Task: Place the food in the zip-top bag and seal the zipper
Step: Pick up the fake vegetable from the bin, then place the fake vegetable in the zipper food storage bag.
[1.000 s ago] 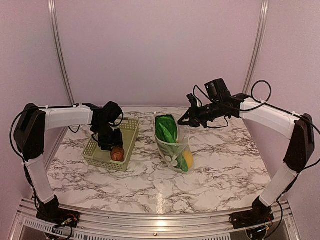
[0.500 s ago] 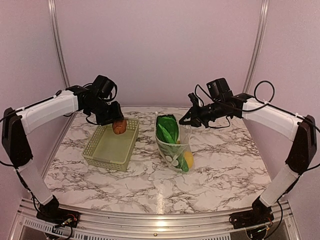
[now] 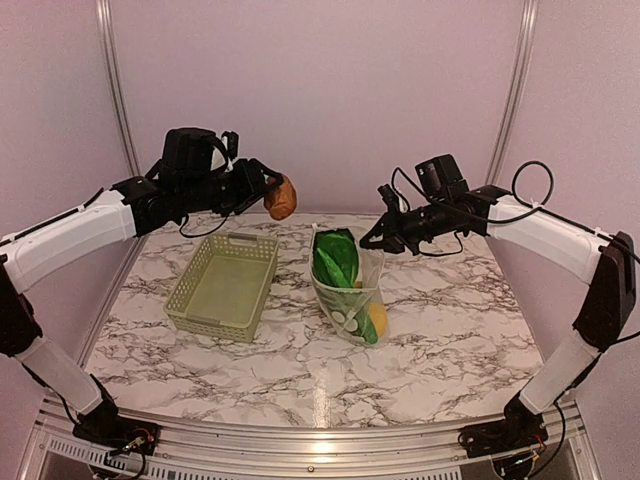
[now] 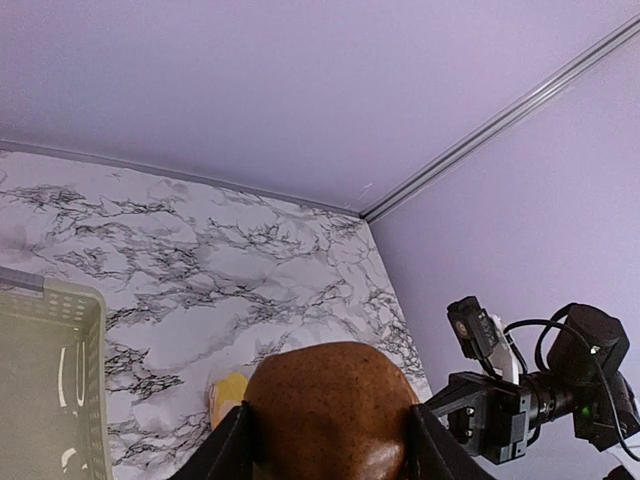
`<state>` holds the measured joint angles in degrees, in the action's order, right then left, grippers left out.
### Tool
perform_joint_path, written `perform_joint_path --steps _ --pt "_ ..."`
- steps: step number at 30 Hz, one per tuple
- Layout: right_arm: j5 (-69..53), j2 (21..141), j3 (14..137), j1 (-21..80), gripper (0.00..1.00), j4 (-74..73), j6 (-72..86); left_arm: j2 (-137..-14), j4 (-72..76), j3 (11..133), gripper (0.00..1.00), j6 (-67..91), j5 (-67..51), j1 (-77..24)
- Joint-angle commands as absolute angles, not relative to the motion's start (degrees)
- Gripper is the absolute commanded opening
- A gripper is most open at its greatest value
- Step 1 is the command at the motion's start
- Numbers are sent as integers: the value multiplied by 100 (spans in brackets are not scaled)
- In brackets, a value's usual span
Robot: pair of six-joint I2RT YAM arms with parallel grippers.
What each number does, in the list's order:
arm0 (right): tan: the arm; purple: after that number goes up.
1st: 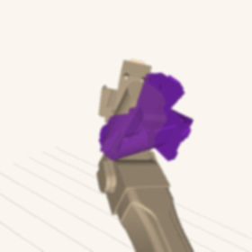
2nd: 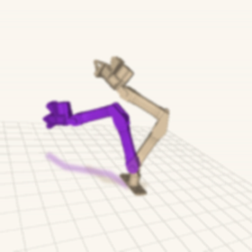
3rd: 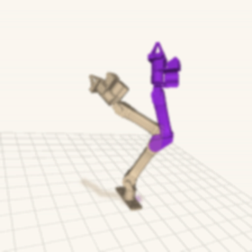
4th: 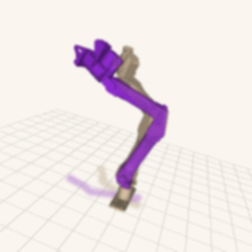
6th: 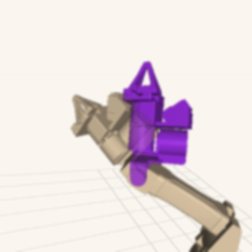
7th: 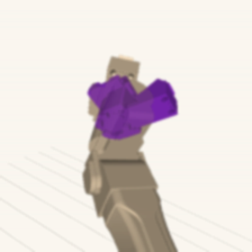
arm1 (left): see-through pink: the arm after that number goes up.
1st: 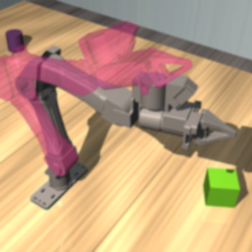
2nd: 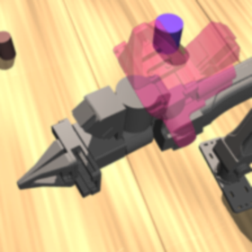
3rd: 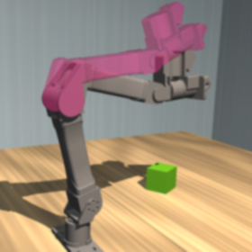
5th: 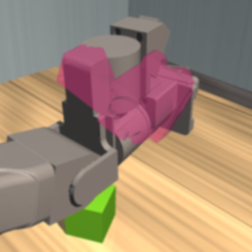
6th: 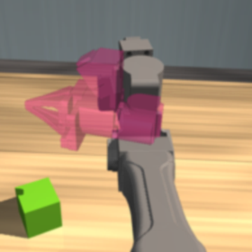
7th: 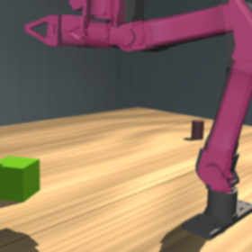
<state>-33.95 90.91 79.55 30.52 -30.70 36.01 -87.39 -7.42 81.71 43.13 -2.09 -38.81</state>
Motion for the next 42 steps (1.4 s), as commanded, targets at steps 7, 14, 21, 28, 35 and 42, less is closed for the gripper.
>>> perform_joint_path --steps 7,14,21,28,35,42 --pt "-3309 8935 8094 3103 0 -3252 3613 -9488 140 8685 45 4214 -533 -4613" --pt "-3249 8921 8133 3111 0 -3312 3628 -9886 243 8751 44 4146 -400 -4944" --pt "-3228 8988 8259 3111 0 -3348 3659 -10064 126 8671 44 4179 650 -5203" --pt "-3243 9098 8407 3107 0 -3414 3657 -10249 305 8631 44 4306 1739 -5544" --pt "-3199 9160 8532 3105 0 -3428 3699 -10307 315 8688 45 3881 2424 -5783" --pt "-3176 9178 8487 3103 0 -3414 3698 -10458 356 8667 45 3990 2296 -6002"
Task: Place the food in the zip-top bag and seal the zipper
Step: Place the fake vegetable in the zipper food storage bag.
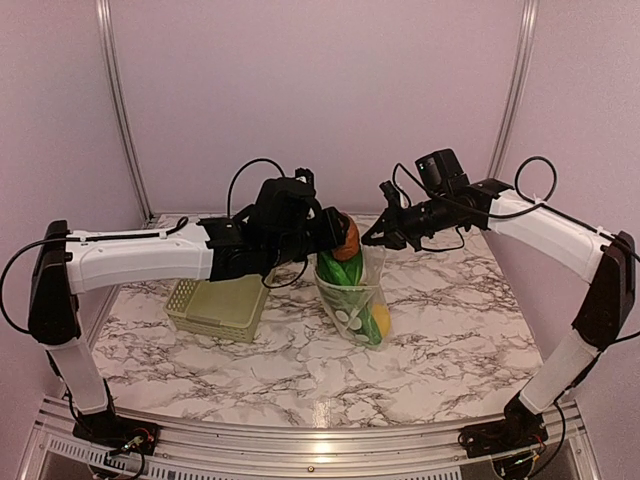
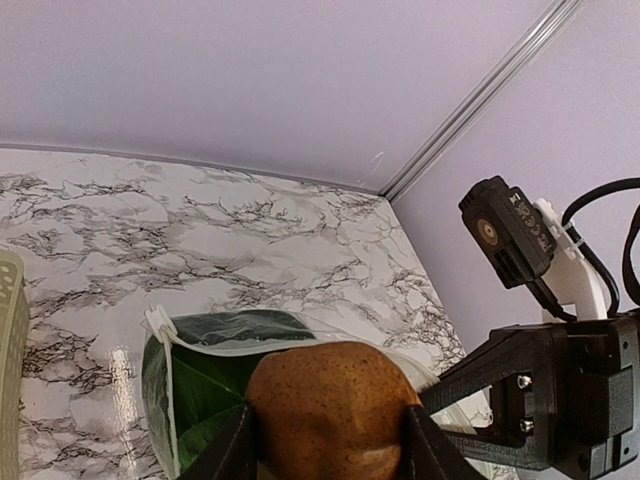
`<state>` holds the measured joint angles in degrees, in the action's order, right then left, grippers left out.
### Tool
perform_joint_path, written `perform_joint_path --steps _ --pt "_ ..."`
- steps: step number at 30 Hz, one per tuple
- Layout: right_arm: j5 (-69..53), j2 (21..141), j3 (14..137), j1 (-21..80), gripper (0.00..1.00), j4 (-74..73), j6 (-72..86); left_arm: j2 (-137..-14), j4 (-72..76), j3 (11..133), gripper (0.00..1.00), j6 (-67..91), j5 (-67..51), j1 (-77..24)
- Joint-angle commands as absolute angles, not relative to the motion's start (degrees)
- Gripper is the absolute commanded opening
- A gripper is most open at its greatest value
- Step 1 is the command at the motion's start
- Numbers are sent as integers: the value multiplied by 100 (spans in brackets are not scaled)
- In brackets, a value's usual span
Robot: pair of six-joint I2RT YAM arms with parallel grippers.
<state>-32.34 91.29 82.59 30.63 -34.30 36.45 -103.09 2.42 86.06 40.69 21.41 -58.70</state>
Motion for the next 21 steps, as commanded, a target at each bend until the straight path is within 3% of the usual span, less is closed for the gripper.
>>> perform_joint_path --steps 1,7,13,19,21 --pt "-3200 9189 8490 3103 0 -3407 3702 -10459 353 8662 45 4009 2261 -6025" --pt "-3226 9281 8640 3092 0 -3438 3649 -10416 380 8526 55 4203 1992 -6030" --pt "-3271 9340 8729 3083 0 -3462 3622 -10463 371 8786 83 4147 1606 -6038" --pt "-3270 9366 8817 3081 0 -3534 3557 -10224 74 9266 88 3376 1886 -6029" --pt "-3261 9346 8773 3084 0 -3542 3519 -10000 99 9311 94 2902 2107 -6029"
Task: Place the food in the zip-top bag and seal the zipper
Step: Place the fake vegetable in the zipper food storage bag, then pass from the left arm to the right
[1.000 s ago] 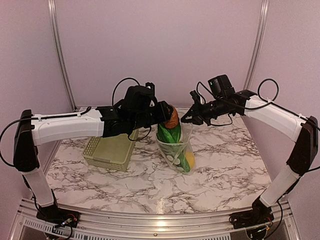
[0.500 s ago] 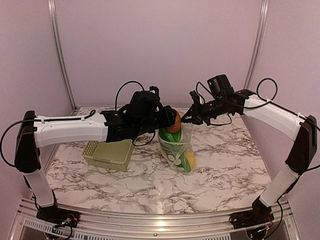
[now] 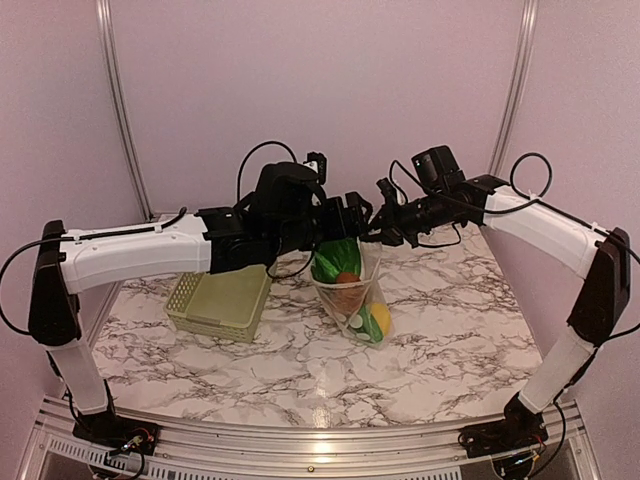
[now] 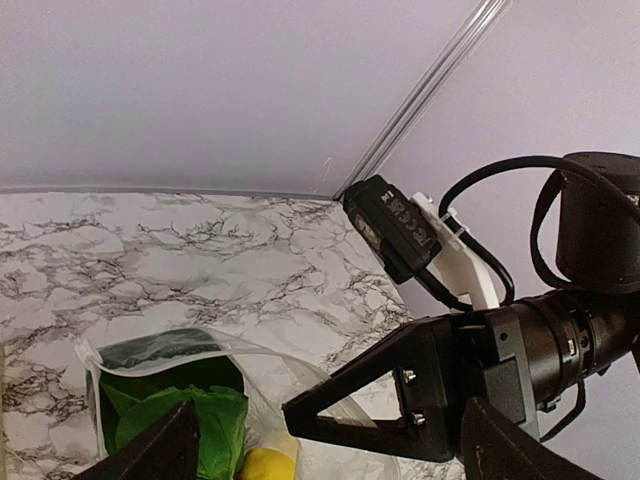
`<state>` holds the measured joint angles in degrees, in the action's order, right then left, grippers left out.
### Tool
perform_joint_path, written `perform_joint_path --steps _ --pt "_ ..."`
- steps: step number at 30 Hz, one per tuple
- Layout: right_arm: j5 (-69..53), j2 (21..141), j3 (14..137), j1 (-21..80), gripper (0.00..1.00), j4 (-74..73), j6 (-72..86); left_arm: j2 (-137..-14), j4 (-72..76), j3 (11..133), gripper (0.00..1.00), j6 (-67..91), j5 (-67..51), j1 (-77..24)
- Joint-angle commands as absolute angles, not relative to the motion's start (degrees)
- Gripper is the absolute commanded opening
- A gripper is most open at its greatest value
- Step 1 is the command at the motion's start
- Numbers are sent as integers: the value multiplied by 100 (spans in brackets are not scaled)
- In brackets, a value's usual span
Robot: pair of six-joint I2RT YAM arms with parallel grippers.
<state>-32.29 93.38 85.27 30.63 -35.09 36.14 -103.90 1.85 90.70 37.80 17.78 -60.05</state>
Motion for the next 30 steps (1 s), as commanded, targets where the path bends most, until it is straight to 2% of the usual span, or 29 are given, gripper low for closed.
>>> perform_joint_path --steps 1,4,7,9,14,16,23,30 --pt "-3262 9324 8741 3079 0 -3546 3508 -9891 43 9316 98 2708 2328 -6023" --pt "-3234 9274 8663 3085 0 -3619 3412 -9620 -483 9363 99 2394 2824 -5916" --pt "-3141 9232 8656 3079 0 -3740 3298 -9760 -1753 9845 96 2419 2686 -5648" --pt "-3100 9233 8657 3083 0 -3795 3238 -9843 -2492 10067 84 2574 2477 -5535" --pt "-3119 9246 8673 3087 0 -3853 3173 -9633 -2910 9348 52 3168 1711 -5466" --pt "-3114 9246 8675 3094 0 -3864 3164 -9620 -2961 9076 46 3420 1384 -5410" --pt "-3115 9258 8685 3094 0 -3985 3039 -10000 -2862 8948 37 3974 264 -5388" --pt "-3153 9225 8649 3099 0 -4054 2982 -10345 -3123 9275 36 4067 262 -5380"
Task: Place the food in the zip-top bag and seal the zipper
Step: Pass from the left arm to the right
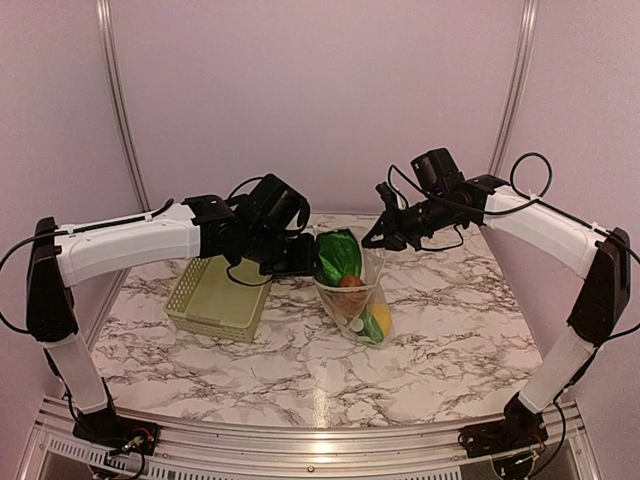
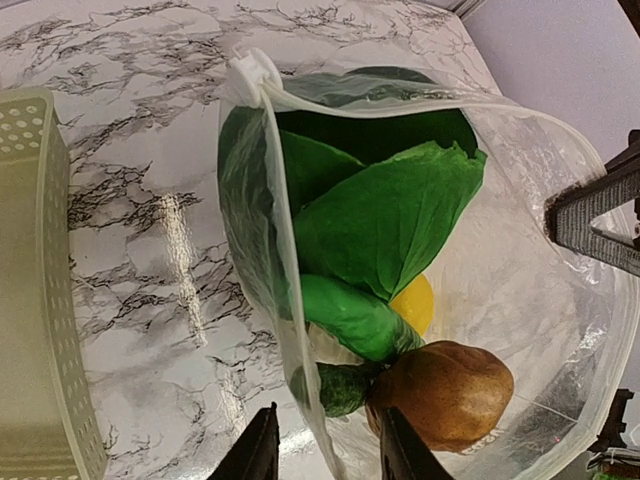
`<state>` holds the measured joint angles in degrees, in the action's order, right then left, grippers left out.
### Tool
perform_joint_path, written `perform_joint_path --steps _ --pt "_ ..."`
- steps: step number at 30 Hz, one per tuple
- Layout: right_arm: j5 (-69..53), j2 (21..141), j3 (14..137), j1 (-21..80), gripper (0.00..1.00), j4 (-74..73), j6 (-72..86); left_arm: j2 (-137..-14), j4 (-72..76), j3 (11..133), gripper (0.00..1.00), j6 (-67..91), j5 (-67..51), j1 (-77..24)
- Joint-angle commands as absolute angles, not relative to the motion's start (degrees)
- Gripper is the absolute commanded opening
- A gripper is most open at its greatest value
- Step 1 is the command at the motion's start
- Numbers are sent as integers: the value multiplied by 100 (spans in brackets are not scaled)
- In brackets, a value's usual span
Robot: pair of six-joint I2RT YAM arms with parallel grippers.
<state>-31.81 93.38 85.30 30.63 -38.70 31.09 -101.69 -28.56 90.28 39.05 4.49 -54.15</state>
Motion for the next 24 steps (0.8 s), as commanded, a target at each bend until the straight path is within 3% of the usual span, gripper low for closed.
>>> perform_joint_path --steps 1,3,7,11,13,16,24 --pt "-3145 9225 8648 3101 0 -4065 2972 -10416 -3173 9330 34 4100 245 -5372" --pt "-3135 9209 8669 3103 0 -4105 2943 -10581 -3318 9514 26 4152 225 -5351" --pt "-2975 9176 8940 3107 1 -4433 2779 -10693 -3577 9988 0 4228 345 -5326" --pt "-2132 9176 10132 3377 22 -5275 2338 -10252 -3081 10039 0 4409 747 -5357" --pt "-1762 9288 10709 3639 28 -5788 2042 -10051 -2529 9557 0 4647 702 -5334" --pt "-1528 9435 11023 4060 29 -6098 1882 -10089 -2083 9380 0 4787 478 -5315" --pt "-1269 9309 9939 4763 32 -5669 1382 -10263 -1688 9230 0 5179 212 -5139"
